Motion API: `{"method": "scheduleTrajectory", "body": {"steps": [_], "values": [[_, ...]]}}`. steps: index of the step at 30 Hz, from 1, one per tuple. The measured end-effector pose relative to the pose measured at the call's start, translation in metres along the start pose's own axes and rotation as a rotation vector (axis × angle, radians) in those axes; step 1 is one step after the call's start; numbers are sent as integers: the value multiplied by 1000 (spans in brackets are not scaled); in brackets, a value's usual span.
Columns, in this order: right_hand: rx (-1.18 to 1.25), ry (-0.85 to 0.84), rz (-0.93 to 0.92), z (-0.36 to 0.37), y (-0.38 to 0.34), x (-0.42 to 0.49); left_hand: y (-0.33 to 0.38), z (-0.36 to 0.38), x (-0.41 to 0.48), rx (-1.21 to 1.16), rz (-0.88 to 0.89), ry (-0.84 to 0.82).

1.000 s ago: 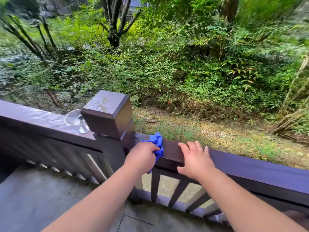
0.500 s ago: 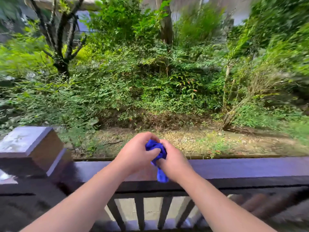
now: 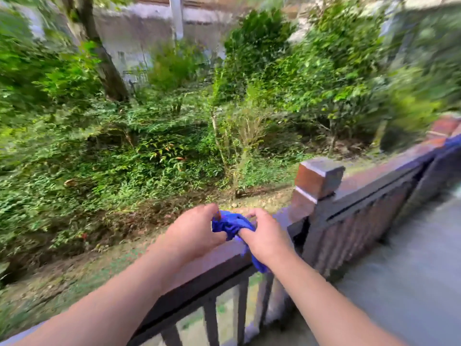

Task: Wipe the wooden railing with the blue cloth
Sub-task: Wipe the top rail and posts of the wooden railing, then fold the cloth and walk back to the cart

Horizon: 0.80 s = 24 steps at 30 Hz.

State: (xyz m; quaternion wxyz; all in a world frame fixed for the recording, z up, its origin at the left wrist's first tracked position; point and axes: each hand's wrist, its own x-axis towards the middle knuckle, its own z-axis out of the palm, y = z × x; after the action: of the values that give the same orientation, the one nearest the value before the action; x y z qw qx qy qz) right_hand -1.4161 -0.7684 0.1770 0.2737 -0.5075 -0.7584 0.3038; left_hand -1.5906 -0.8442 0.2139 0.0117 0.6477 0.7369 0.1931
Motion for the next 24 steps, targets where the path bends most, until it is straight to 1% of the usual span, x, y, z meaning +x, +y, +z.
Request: {"method": "scheduleTrajectory", "body": {"steps": [4,8,11,14,16,18,21,24], "values": [[71,145,107,-79,79,4,104,47,51,-40,111,-48],[190,265,183,-143,138,3,197,87,82,-256,195,-88],[238,343,252,-184,173,0,255,109,103,-266,318,-80],[322,443,321,-214,206,-2,299,129,131,-291,424,-133],[370,481,371,-227,221,-2,320,138,147,-360,477,-225],[455,561,415,-243,238,2,342,154,167,-426,551,-299],[493,719,462,-269,254,11,373,176,190,-478,671,-325],[526,861,479,-295,258,21,401,190,214,-542,734,-328]]}}
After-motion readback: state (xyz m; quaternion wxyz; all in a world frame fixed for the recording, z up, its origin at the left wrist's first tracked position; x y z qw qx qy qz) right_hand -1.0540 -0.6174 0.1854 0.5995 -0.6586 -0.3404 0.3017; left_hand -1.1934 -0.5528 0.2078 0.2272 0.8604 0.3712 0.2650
